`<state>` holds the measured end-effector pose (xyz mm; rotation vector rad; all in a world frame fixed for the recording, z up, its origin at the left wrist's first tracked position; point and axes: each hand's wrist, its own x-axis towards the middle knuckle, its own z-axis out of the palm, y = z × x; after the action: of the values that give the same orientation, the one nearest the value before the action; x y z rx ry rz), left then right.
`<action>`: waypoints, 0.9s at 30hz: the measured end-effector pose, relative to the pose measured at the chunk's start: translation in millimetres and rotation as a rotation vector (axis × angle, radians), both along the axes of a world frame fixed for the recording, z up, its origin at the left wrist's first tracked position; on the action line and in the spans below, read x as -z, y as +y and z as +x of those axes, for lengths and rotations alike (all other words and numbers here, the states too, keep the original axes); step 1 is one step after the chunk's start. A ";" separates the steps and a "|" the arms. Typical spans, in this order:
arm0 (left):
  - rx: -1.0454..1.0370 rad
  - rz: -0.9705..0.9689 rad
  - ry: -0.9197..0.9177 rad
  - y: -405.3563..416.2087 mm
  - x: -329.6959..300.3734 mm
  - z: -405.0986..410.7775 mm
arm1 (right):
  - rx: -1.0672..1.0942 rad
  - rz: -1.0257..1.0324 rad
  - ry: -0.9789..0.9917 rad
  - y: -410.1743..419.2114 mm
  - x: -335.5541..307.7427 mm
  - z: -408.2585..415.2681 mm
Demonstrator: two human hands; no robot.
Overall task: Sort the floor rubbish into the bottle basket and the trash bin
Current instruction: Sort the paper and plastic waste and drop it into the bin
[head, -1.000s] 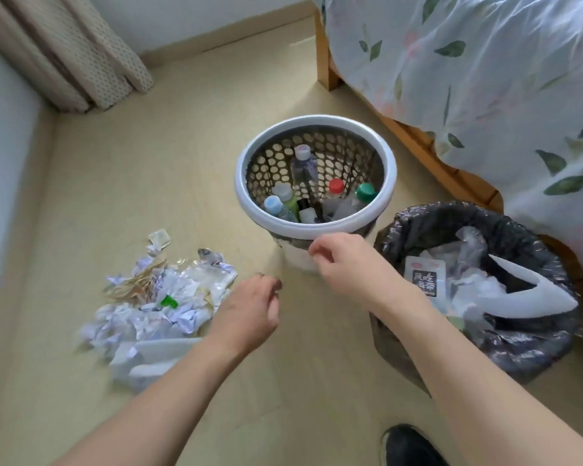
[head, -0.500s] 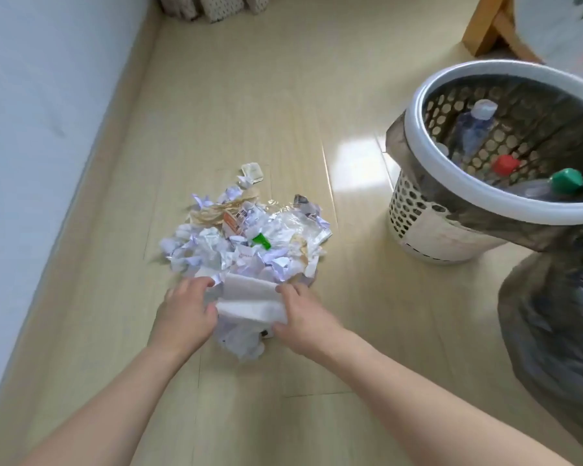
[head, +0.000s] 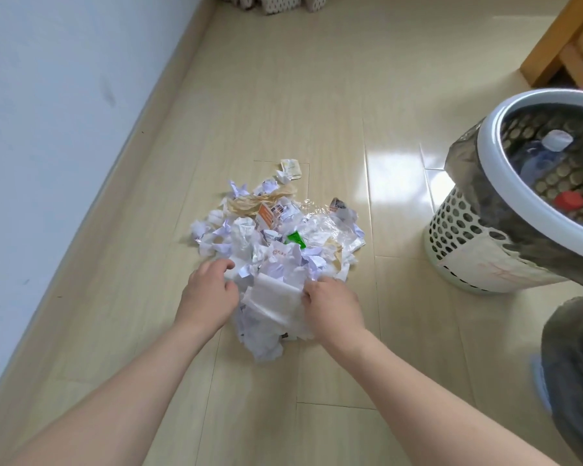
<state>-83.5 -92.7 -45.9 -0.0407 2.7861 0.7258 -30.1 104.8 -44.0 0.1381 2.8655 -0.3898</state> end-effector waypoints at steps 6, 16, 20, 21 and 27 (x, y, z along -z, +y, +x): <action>0.032 0.064 0.039 14.3 -5.5 -8.6 | -0.053 -0.104 0.169 37.8 -31.7 34.5; 0.073 -0.244 -0.002 69.4 1.0 -9.7 | 0.165 -0.306 0.073 98.2 -76.9 54.8; -0.036 -0.073 0.036 70.7 -8.1 -6.4 | 0.222 -0.325 0.080 117.2 -93.0 59.6; -0.091 0.004 0.041 69.7 -14.9 -5.3 | 0.239 -0.347 0.084 121.2 -98.5 59.8; -0.264 0.541 -0.095 106.8 -86.0 10.4 | 0.350 -0.510 0.068 170.1 -140.0 73.2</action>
<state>-73.1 14.1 40.2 -0.3314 2.4277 1.4728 43.1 275.0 96.0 0.5371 2.6951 -1.1910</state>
